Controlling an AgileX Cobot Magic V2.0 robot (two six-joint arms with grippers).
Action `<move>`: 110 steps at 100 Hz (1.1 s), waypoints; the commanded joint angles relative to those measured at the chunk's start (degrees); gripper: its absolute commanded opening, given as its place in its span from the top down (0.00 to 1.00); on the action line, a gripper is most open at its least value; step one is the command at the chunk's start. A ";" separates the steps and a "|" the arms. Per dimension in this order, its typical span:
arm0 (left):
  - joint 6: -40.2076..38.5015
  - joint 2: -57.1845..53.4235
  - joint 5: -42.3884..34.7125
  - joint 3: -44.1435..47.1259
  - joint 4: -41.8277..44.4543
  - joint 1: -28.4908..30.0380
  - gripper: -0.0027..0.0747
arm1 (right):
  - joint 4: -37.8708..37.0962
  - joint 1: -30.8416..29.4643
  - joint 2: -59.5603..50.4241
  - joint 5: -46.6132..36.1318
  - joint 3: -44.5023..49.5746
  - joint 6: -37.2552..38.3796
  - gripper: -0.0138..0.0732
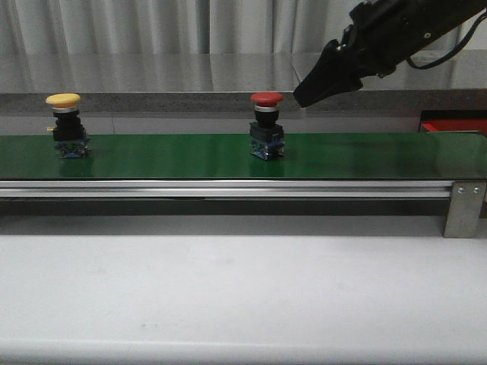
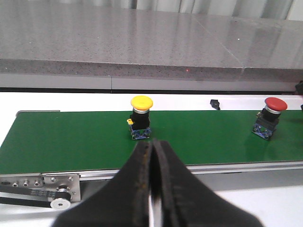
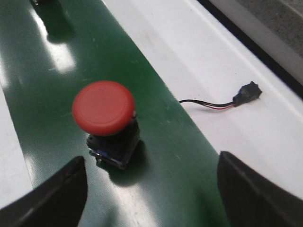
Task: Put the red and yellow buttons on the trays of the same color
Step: 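Lower the right gripper onto the red button on the belt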
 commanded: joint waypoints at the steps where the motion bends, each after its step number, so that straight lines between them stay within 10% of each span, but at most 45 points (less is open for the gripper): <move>1: -0.11 0.17 -3.80 -1.57 -1.21 -0.43 0.99 | 2.50 1.14 -2.32 0.88 -2.32 -0.78 0.19; 64: -0.11 0.17 -3.80 -1.57 -1.21 -0.43 0.99 | 4.41 3.66 1.00 -1.69 -4.54 -2.34 0.20; 92: -0.11 0.17 -3.80 -1.57 -1.21 -0.43 0.99 | 1.05 3.66 1.00 -1.03 -4.54 -2.10 0.71; 110: -0.11 0.17 -3.80 -1.57 -1.21 -0.43 0.99 | -1.18 3.34 0.33 -1.03 -4.54 0.20 0.78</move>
